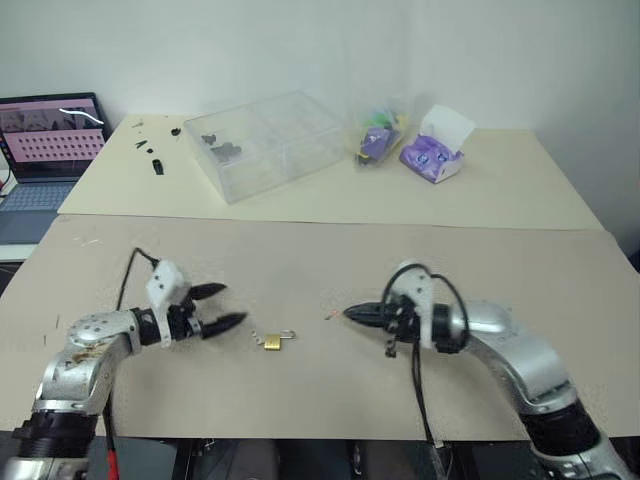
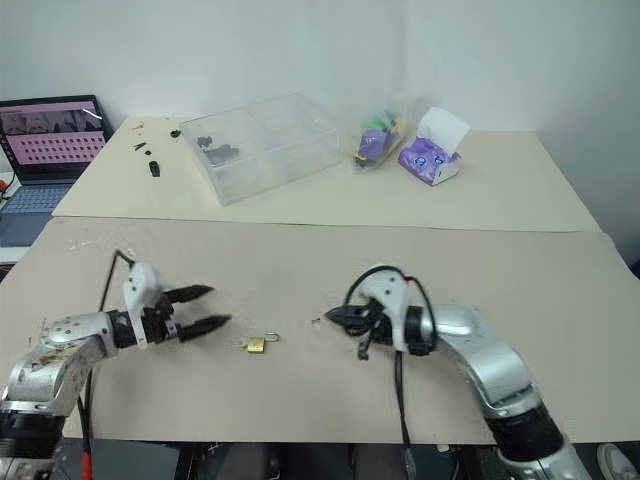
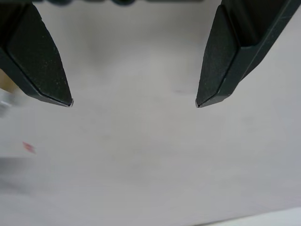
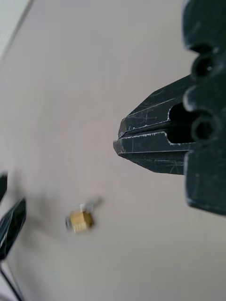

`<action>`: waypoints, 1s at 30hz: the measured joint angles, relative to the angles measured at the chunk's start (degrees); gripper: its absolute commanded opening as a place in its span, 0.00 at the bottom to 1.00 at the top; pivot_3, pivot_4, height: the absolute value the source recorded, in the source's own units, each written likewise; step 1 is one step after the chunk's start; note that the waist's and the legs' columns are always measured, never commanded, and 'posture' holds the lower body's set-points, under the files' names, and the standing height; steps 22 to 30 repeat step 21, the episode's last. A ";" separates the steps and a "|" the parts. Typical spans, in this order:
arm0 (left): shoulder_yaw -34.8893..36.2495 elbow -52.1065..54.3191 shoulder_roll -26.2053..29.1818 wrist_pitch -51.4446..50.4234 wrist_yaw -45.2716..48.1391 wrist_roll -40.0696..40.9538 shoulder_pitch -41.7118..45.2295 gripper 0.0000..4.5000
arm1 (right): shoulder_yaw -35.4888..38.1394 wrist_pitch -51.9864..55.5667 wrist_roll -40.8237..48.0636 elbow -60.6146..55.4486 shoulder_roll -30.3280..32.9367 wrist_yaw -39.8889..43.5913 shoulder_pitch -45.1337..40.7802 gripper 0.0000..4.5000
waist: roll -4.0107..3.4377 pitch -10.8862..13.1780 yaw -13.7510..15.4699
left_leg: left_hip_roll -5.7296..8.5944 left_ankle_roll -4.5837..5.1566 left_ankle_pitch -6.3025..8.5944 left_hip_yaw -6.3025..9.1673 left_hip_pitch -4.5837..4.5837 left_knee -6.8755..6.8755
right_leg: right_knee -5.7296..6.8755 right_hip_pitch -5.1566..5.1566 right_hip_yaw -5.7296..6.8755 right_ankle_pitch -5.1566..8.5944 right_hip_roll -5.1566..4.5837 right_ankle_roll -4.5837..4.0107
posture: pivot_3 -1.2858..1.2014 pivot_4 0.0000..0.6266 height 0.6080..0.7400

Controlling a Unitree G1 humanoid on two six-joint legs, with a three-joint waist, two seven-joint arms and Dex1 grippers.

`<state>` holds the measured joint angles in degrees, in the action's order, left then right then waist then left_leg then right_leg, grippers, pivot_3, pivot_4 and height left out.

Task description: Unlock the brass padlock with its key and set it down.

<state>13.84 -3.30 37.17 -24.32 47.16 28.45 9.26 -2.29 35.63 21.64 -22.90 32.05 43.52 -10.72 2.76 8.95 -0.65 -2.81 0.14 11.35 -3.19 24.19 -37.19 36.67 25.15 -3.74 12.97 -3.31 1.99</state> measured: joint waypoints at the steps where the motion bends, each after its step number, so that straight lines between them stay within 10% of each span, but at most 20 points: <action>1: 2.48 -0.05 -1.75 -1.40 -3.92 0.89 0.47 0.99 | 2.66 0.18 0.00 -0.14 -0.66 -2.46 1.64 0.00 | 0.01 0.00 -0.02 | 0.00 0.00 0.00 0.01 0.00 0.00 | -0.02 -0.01 0.00 -0.01 0.00 0.02 | 0.52 0.24 1.00; 15: 13.15 -9.05 -19.54 9.70 -43.79 -8.77 7.82 0.99 | 10.02 -7.71 -23.77 12.67 -12.80 -43.66 5.80 0.00 | 0.11 -0.08 -0.41 | 0.06 -0.05 -0.04 -0.10 -0.14 -0.12 | -0.01 -0.14 -0.15 -0.30 0.03 0.10 | 0.52 0.24 1.00; 30: 12.86 -11.71 -18.45 14.82 -44.03 -10.61 9.26 0.99 | 10.41 -12.95 -24.91 15.59 -13.57 -45.97 5.13 0.00 | 0.11 -0.08 -0.40 | 0.08 -0.04 -0.04 -0.12 -0.07 -0.11 | -0.14 -0.14 -0.20 -0.34 0.02 0.06 | 0.52 0.24 1.00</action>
